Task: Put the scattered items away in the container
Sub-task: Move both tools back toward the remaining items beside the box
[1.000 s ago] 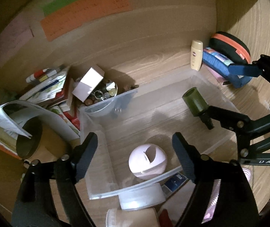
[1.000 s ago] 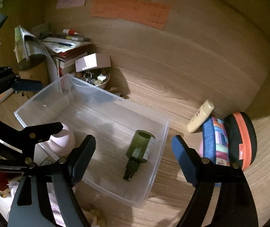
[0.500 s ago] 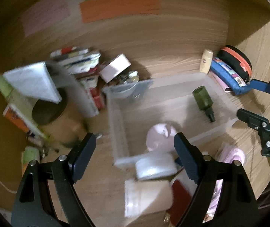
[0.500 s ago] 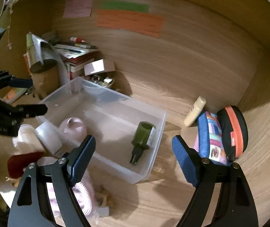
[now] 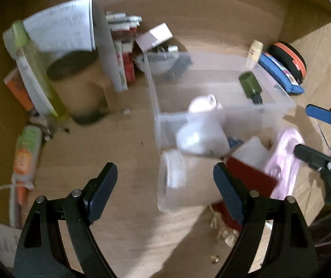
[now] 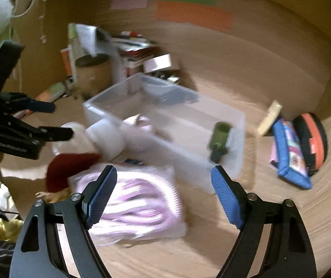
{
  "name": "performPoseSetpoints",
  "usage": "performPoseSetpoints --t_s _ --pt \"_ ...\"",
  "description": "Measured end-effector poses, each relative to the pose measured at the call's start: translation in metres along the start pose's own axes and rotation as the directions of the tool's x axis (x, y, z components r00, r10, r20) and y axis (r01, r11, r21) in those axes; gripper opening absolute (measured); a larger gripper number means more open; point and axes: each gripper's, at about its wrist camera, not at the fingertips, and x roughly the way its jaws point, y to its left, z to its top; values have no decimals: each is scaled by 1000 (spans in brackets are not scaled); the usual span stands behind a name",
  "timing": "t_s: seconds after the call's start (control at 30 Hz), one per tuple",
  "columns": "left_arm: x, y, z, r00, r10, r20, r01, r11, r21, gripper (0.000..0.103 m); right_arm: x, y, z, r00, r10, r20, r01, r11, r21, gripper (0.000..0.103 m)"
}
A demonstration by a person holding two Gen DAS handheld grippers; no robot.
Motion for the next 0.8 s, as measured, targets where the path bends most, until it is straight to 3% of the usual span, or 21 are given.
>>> performPoseSetpoints --t_s 0.13,0.23,0.27,0.37,0.63,0.73,0.8 --pt "7 -4 -13 1000 -16 -17 16 1000 6 85 11 22 -7 1000 8 -22 -9 999 -38 81" --pt "9 -2 -20 1000 -21 -11 21 1000 7 91 17 26 -17 999 -33 -24 31 998 -58 83" --pt "9 0 -22 1000 -19 -10 19 1000 7 92 15 22 -20 999 -41 -23 40 998 -54 90" --pt "10 11 -28 1000 -18 -17 18 1000 -6 95 14 3 -28 998 -33 -48 33 999 -4 99" --pt "13 36 -39 998 48 -33 -49 998 -25 97 19 -49 -43 992 -67 -103 81 988 133 101" --pt "16 45 -40 997 67 -43 -69 996 -48 97 24 -59 -45 977 -165 -136 182 976 119 101" --pt "18 49 -40 996 81 -46 -83 995 -57 97 26 -64 -48 974 -176 -142 194 973 122 101"
